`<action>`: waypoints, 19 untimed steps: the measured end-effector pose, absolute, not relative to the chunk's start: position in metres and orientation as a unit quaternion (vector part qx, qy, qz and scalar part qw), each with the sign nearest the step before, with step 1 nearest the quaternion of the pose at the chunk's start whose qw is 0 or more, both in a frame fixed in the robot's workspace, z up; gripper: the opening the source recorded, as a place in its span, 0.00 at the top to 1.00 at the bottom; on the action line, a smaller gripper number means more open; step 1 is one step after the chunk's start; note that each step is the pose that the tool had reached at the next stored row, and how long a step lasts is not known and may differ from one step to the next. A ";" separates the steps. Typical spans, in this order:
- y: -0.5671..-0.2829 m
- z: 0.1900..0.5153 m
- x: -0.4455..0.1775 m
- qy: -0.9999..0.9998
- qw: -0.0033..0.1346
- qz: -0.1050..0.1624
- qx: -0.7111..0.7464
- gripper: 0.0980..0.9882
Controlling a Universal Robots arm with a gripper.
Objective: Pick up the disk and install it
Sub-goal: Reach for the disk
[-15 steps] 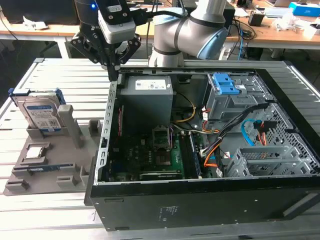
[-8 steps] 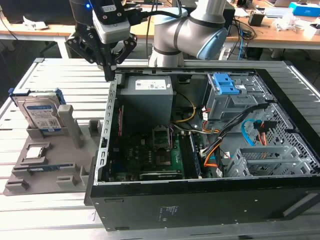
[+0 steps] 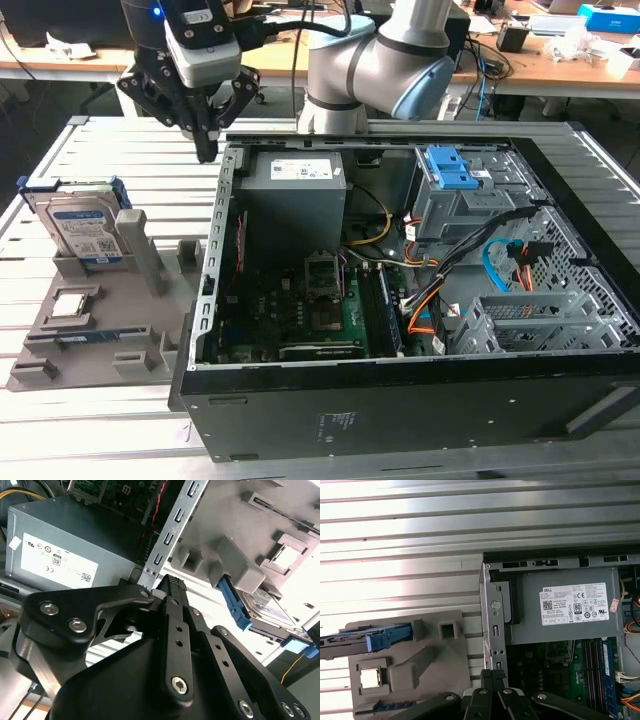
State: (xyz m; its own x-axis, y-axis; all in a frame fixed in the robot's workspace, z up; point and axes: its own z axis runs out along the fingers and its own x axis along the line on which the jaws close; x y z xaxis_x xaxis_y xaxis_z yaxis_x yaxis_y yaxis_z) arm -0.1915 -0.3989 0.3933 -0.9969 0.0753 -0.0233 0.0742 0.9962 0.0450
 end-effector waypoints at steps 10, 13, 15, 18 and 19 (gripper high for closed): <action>-0.399 0.393 -0.216 0.999 0.013 0.022 0.037 0.99; -0.399 0.393 -0.227 0.999 0.012 0.022 0.037 0.99; -0.399 0.393 -0.231 0.999 0.012 0.022 0.037 0.99; -0.399 0.393 -0.237 0.999 0.012 0.022 0.037 0.99; -0.399 0.393 -0.241 0.999 0.013 0.022 0.037 0.99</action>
State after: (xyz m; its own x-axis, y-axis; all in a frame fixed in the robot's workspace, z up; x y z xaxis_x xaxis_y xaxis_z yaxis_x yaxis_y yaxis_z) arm -0.2407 -0.3989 0.3933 -0.9969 0.0753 -0.0233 0.0742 0.9962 0.0451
